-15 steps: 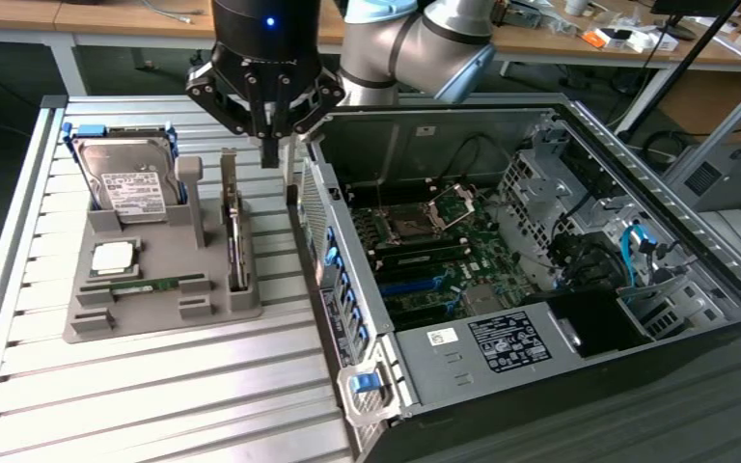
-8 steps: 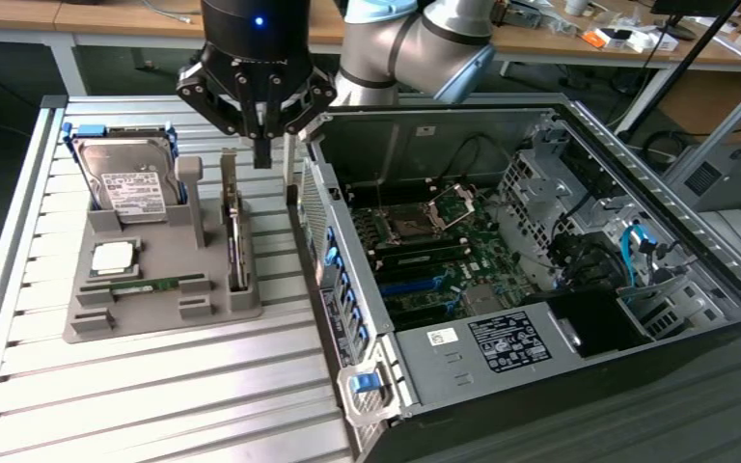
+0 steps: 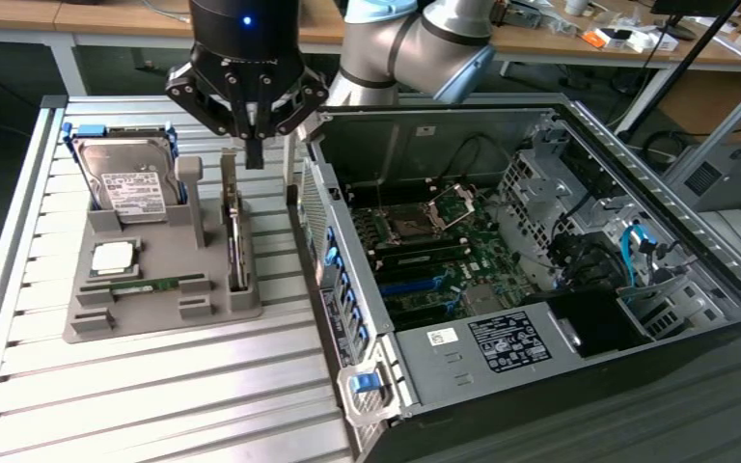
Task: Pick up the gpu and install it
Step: 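Reach for the gpu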
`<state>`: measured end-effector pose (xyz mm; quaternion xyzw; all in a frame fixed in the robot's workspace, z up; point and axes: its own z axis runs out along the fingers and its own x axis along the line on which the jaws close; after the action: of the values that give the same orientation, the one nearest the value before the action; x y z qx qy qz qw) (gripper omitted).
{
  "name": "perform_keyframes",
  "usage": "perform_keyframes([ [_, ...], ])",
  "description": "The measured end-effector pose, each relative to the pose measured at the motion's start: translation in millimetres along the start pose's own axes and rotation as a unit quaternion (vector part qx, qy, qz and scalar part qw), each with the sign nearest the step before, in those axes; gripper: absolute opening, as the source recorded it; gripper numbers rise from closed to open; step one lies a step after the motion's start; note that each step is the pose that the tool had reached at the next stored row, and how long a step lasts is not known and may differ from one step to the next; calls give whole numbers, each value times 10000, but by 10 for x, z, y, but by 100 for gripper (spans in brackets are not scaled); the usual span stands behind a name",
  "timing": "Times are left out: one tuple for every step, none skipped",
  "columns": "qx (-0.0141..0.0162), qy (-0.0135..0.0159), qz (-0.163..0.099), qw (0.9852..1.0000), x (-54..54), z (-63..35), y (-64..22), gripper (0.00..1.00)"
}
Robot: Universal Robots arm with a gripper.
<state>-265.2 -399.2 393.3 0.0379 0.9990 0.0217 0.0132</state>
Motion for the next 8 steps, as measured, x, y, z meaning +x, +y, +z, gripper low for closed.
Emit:
perform_keyframes([
  [0,0,0,10000,10,0,-1,11],
  [0,0,0,10000,24,-1,-2,11],
  [0,0,0,10000,42,-1,-3,11],
  [0,0,0,10000,56,-2,-4,11],
  [0,0,0,10000,68,-2,-5,11],
  [0,0,0,10000,80,-2,-6,11],
  [0,0,0,10000,87,-2,-7,11],
  [0,0,0,10000,100,-3,-8,11],
])
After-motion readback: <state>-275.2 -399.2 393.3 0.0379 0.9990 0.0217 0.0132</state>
